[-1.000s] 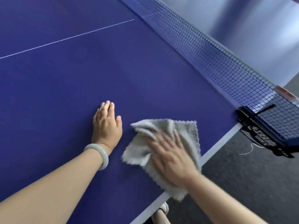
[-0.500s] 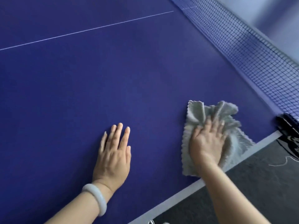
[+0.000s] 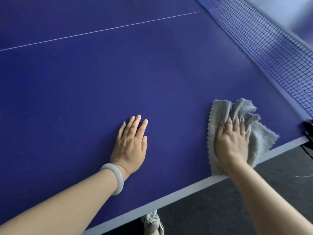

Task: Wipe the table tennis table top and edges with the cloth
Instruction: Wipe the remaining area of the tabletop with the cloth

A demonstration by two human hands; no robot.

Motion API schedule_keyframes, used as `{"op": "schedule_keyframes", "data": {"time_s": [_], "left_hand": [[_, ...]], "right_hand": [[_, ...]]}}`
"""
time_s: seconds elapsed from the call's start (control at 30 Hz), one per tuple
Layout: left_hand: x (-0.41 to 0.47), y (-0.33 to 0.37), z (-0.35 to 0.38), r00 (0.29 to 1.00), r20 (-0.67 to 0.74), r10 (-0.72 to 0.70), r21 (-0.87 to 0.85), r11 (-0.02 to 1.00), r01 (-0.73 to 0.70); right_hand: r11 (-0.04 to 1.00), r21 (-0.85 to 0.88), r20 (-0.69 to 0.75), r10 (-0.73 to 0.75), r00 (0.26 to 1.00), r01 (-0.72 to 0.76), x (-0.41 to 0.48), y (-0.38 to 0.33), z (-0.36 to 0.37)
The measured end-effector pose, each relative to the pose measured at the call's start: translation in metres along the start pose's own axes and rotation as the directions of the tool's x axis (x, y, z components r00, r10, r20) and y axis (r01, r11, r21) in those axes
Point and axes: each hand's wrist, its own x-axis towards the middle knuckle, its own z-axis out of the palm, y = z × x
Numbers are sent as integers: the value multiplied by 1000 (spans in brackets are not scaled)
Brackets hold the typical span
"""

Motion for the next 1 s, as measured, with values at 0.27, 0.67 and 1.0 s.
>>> {"op": "schedule_keyframes", "data": {"time_s": [0.27,0.67,1.0], "left_hand": [[2,-6,-1,1000,-24,-1,-84,996,-1],[5,-8,2,997,-66,-28,-205,979,13],[-78,-83,-33,969,-56,-239,-401,895,197]], "right_hand": [[723,99,-15,-686,727,684,-169,-95,50],[969,56,-65,-239,969,243,-92,-101,41],[778,80,45,-628,777,624,-153,-133,55]]}}
